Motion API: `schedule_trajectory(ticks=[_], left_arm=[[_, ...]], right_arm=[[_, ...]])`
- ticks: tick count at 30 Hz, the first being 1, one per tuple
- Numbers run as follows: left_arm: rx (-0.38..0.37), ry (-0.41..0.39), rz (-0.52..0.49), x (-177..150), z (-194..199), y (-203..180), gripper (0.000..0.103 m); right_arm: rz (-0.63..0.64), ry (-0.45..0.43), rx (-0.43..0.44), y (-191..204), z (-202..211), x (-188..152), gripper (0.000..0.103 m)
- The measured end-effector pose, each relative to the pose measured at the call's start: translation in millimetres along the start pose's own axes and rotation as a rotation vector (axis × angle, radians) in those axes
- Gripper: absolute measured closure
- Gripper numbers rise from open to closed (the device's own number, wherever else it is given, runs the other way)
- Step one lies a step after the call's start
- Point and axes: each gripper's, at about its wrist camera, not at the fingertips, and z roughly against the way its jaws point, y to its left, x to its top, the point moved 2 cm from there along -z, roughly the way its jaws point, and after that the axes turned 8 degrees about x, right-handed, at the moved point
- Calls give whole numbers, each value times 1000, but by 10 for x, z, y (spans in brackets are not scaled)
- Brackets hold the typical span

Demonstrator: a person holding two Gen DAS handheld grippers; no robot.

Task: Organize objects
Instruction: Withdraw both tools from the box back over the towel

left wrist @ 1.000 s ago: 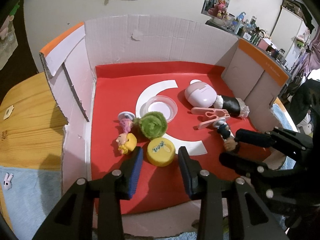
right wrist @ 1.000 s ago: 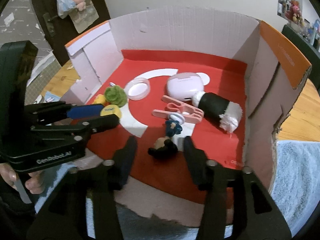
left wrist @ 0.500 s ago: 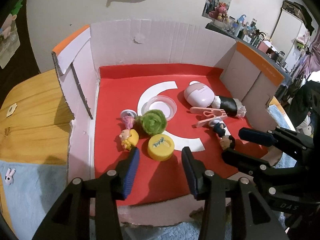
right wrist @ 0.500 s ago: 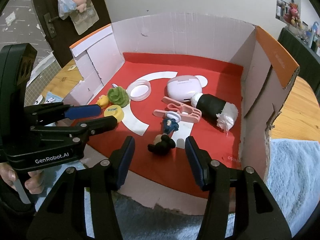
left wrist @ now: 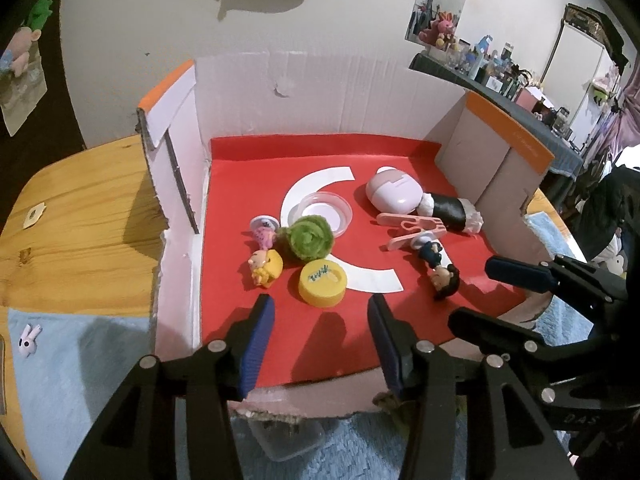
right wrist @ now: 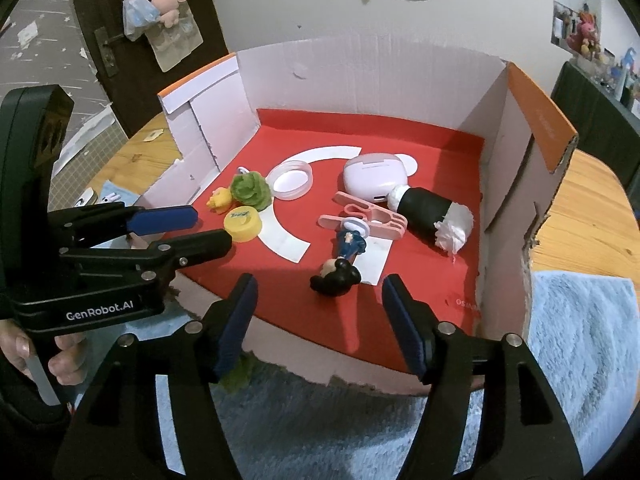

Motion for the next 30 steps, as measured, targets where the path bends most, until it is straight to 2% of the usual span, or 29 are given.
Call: schedule_trajectory(ticks=[3,8,12,15,20,24,30], left_arm=[[6,-9,5,-19,45,10,45],[8,-17,12,-60,106,31,44],[10,-18,19,-95,132,50,43],[13,-26,23,-122,171,61,37],[10,-38,29,-165,250,89,36],[9,-53,28,-193,326,93,30],[11,-74,23,-254,440,86,27]], right_arm=[[10,-4,-3,40,37,-12,33],[26,-13,-10,104,111,-47,31],[37,-21,-16,154,160,-72,26],[44,-26,-19,192,190,-89,26],[53,-31,-23,256,245,-131,25],[59,-41,-25,302,301,-157,20],[69,-55,-28,380,378,-207,19]])
